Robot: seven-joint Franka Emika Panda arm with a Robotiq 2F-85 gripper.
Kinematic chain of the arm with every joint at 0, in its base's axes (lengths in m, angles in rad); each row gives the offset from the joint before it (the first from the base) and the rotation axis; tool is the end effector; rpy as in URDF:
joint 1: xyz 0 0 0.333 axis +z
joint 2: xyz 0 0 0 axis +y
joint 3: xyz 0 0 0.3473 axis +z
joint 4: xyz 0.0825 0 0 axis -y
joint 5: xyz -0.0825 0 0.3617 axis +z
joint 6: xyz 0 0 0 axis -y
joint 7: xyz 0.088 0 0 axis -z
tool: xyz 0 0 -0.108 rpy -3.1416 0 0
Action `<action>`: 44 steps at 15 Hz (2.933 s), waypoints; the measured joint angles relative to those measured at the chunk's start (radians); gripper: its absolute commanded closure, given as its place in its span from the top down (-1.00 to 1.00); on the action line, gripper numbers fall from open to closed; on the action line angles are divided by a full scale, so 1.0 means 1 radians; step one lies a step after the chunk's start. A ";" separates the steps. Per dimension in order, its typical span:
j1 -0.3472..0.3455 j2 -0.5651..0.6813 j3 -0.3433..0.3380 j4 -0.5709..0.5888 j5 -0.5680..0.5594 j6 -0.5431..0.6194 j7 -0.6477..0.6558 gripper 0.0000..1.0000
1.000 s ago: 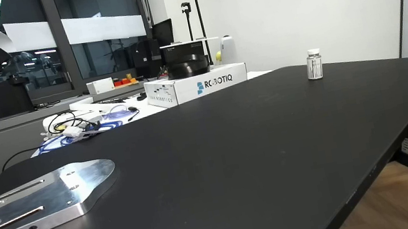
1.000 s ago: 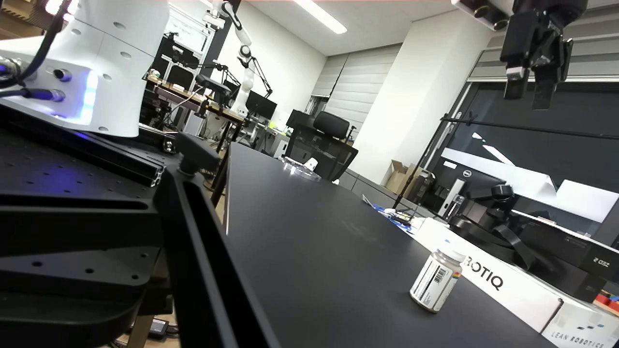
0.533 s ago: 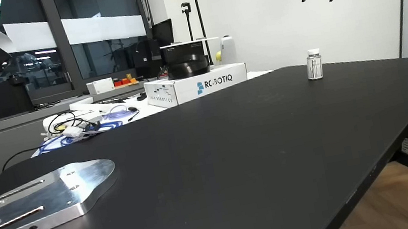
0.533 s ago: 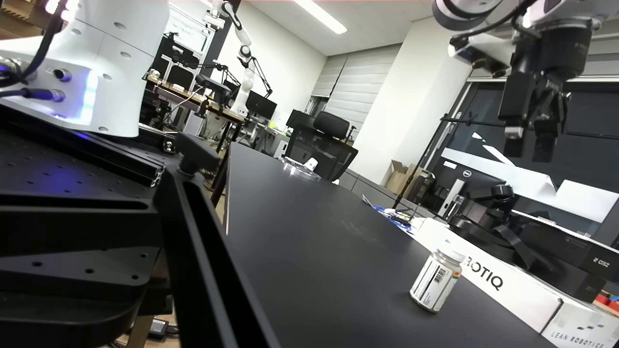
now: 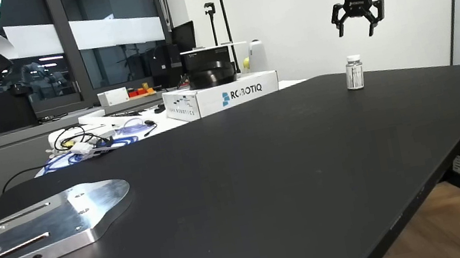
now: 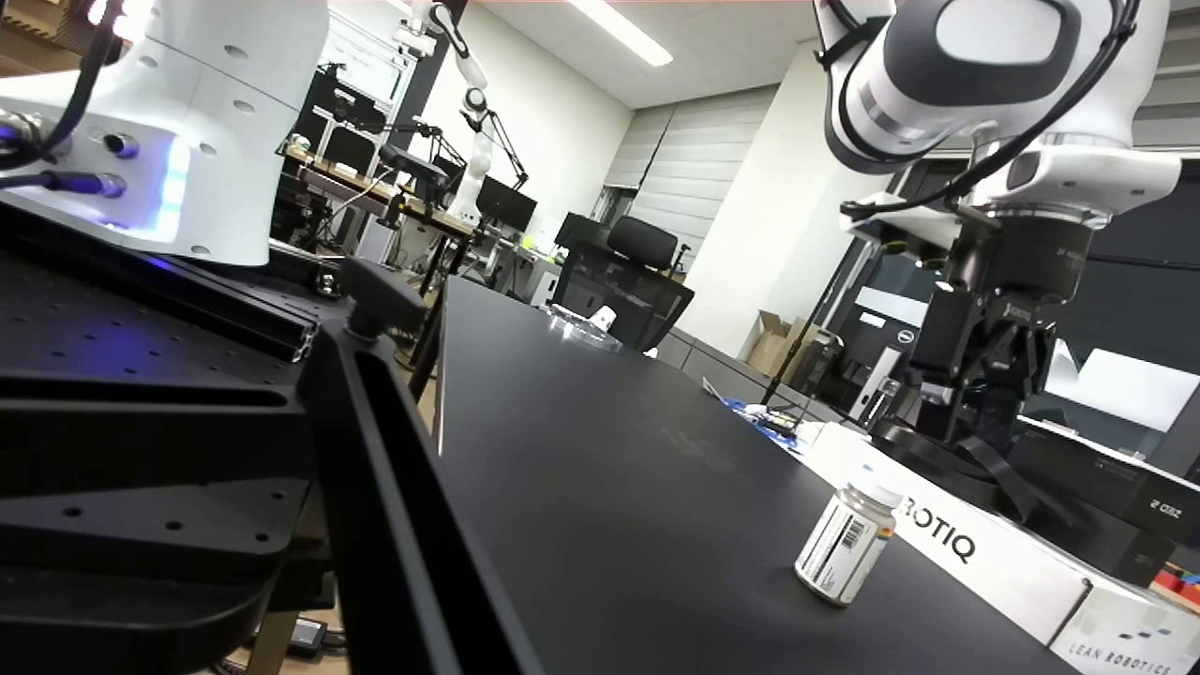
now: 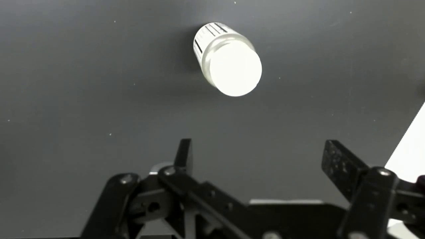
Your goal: Move the bottle on the table slightly to the left
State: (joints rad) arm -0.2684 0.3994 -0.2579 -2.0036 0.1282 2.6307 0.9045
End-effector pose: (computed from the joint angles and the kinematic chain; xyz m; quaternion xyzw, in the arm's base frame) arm 0.5454 -0.3065 0.3313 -0.7250 0.6778 -0.1216 0.0128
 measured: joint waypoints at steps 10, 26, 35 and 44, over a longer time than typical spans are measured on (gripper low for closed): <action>0.012 0.132 -0.004 0.059 0.038 -0.052 -0.004 1.00; 0.026 0.233 -0.013 0.134 0.067 -0.098 -0.003 1.00; 0.046 0.260 -0.013 0.172 0.071 -0.112 0.000 0.50; 0.074 0.273 -0.013 0.175 0.071 -0.115 0.001 -0.35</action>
State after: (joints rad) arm -0.1949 0.6727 -0.2710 -1.8286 0.1987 2.5155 0.9057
